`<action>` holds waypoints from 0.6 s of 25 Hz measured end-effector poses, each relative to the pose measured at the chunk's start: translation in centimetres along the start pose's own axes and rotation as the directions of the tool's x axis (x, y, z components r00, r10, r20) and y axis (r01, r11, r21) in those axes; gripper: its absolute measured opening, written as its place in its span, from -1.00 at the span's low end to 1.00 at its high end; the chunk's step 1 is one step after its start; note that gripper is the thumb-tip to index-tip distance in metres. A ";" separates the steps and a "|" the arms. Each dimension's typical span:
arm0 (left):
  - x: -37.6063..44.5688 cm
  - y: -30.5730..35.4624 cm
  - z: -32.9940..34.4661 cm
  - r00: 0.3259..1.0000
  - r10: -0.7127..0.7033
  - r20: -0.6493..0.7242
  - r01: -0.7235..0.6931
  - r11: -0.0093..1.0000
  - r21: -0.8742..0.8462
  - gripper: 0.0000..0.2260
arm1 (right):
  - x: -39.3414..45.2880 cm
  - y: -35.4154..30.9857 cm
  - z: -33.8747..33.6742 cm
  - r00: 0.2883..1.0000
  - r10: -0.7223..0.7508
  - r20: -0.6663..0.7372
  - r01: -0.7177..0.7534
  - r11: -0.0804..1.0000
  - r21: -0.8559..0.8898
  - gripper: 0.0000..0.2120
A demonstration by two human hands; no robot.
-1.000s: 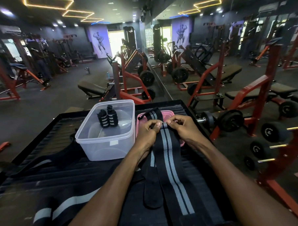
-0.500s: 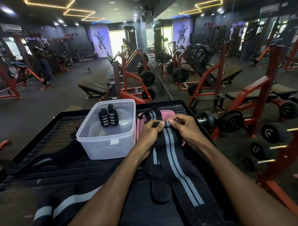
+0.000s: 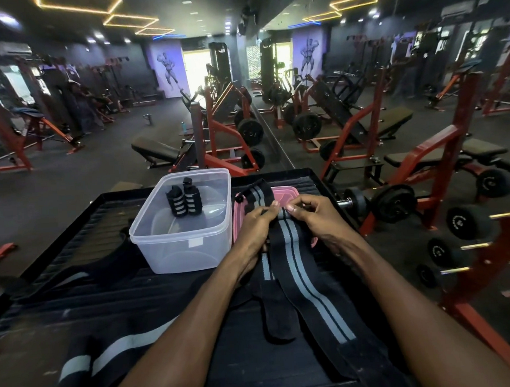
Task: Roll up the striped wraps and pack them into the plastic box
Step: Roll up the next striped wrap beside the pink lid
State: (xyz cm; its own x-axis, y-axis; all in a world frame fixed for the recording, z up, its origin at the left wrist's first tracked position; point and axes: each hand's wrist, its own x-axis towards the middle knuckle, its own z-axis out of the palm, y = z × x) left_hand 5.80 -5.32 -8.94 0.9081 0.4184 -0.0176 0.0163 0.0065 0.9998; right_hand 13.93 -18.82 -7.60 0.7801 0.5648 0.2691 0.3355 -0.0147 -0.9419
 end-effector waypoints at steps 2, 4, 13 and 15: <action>-0.1 0.1 0.1 0.999 -0.044 0.028 0.044 0.999 0.005 -0.42 | -0.1 -0.2 0.0 1.000 0.013 0.007 -0.013 1.000 0.026 -0.90; -0.2 0.1 0.2 0.998 -0.057 0.034 0.055 0.997 0.045 -0.36 | -0.1 -0.2 0.1 1.000 0.016 0.014 -0.017 0.999 0.036 -0.87; -0.1 -0.2 0.2 0.996 0.083 -0.019 -0.079 0.985 0.153 -0.82 | -0.3 -0.2 -0.1 0.999 0.035 0.013 -0.035 0.998 -0.049 -0.92; -0.2 -0.2 0.2 0.999 0.050 0.002 -0.050 0.995 0.081 -0.74 | -0.3 -0.1 -0.2 0.998 -0.061 -0.021 0.060 0.997 -0.055 -0.97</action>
State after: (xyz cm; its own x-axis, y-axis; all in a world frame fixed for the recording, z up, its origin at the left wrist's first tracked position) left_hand 5.70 -5.54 -9.16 0.9085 0.4166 0.0328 0.0047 -0.0885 0.9961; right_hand 13.80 -19.15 -7.51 0.7691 0.5469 0.3307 0.4105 -0.0261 -0.9115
